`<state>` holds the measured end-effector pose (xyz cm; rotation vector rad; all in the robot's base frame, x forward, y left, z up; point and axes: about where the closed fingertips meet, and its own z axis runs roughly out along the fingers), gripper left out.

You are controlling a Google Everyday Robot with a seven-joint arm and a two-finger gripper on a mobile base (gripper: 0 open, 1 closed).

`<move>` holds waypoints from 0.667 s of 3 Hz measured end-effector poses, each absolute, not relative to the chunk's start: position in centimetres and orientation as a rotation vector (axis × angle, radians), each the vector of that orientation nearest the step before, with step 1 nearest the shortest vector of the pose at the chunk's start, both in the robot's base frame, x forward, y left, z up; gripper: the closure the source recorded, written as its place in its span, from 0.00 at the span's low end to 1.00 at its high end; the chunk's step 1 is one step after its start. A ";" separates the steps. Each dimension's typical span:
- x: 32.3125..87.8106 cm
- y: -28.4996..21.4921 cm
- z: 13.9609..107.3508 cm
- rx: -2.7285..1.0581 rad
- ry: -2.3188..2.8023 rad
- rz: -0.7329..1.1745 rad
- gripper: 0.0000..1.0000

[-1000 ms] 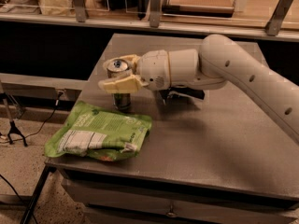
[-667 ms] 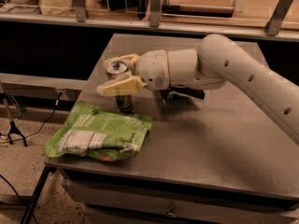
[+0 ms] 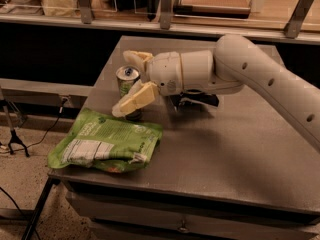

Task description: Move redbull can near green rice chip bag

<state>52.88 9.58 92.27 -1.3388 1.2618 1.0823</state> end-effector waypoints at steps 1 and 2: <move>53.3 7.7 94.6 -1.334 1.276 1.004 0.00; 55.1 5.4 99.6 -1.330 1.270 0.870 0.00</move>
Offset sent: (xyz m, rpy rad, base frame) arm 0.0474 -0.0707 0.1336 -0.0724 -0.2258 -0.2095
